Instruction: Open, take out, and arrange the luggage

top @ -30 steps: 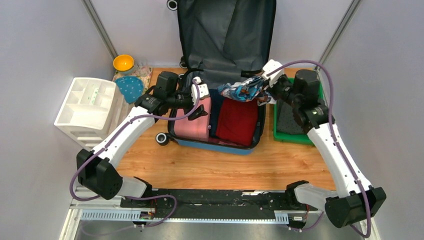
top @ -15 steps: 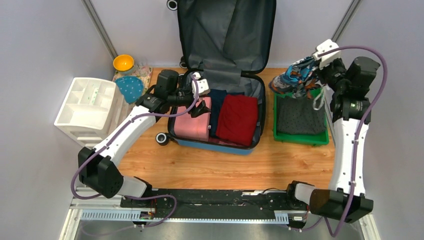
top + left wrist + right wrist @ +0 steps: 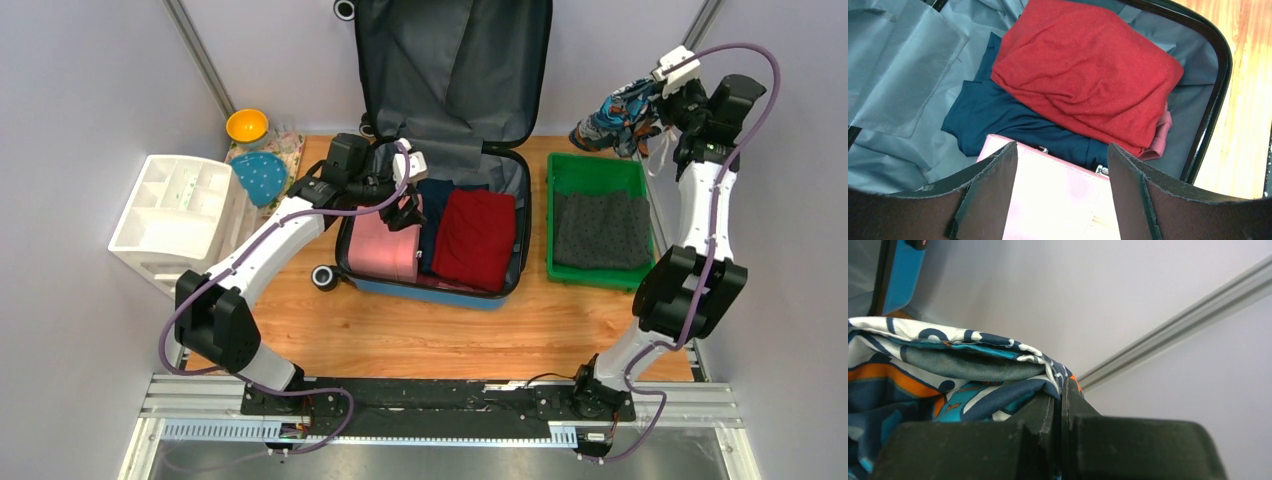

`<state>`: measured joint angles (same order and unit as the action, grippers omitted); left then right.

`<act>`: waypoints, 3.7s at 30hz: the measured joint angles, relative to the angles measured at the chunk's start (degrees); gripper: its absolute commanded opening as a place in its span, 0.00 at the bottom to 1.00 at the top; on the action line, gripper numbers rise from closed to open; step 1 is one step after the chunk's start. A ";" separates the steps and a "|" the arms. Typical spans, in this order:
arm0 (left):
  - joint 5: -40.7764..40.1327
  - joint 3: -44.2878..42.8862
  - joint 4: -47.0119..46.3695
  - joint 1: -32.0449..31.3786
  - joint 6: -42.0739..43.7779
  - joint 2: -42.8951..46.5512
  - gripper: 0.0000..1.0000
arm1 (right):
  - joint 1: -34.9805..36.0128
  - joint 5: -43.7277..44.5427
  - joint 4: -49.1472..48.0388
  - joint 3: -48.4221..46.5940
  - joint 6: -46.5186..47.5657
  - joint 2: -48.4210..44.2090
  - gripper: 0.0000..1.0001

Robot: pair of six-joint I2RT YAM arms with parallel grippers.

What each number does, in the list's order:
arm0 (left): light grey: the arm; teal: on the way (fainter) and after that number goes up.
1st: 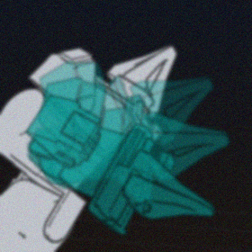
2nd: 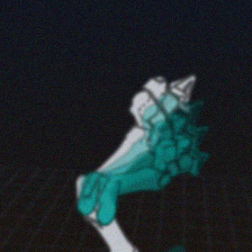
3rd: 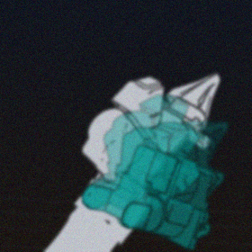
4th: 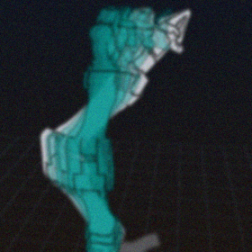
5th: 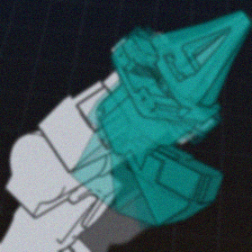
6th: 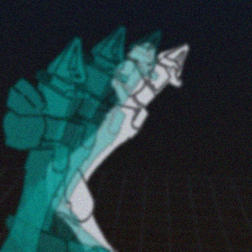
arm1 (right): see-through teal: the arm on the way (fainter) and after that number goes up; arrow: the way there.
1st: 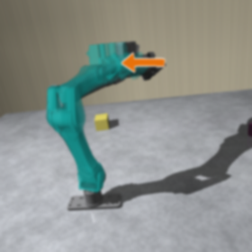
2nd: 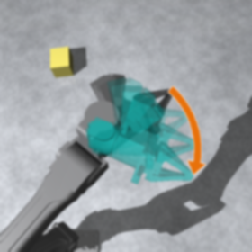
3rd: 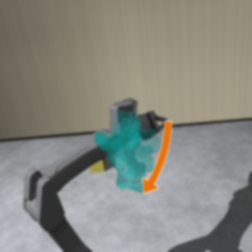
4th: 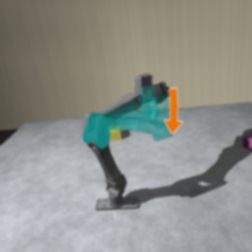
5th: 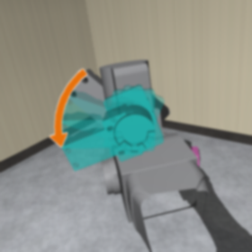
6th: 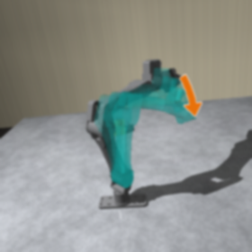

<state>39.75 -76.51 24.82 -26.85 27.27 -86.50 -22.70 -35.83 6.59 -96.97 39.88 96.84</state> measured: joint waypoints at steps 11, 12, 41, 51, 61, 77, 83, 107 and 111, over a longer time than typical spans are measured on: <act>-1.07 -0.90 1.70 0.00 -0.37 -1.09 0.74 | 0.02 -10.60 0.79 13.18 14.45 -0.42 0.00; -1.03 -0.87 1.70 0.00 -0.37 -1.09 0.74 | 0.04 -10.95 3.23 16.98 17.42 -1.97 0.00; 1.55 -4.72 6.80 -0.15 -1.05 -3.45 0.74 | -3.63 -4.52 56.85 29.70 58.88 -8.94 0.98; 1.53 -3.41 6.05 -0.15 -4.26 -3.39 0.74 | 6.25 -13.94 65.92 7.10 36.04 -9.66 0.72; 3.39 0.31 -0.42 6.40 -17.22 -2.64 0.74 | 40.76 -7.80 42.56 30.45 5.66 -23.04 0.55; 3.76 5.81 -2.80 11.54 -23.41 3.78 0.73 | 58.55 10.97 15.52 40.04 -6.64 -10.86 0.85; 4.24 6.88 -3.26 12.24 -23.56 4.33 0.73 | 58.84 13.64 12.96 42.16 -3.37 -8.63 0.74; 8.26 7.45 -5.22 12.76 -25.97 4.20 0.69 | 49.11 9.14 25.20 30.10 -2.82 -15.04 0.00; 8.41 7.45 -5.62 12.76 -26.14 3.91 0.68 | 49.09 8.33 25.44 29.07 -2.84 -12.66 0.00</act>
<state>48.16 -69.06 19.20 -14.09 1.13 -82.59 26.39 -27.51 32.03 -67.90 37.04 84.18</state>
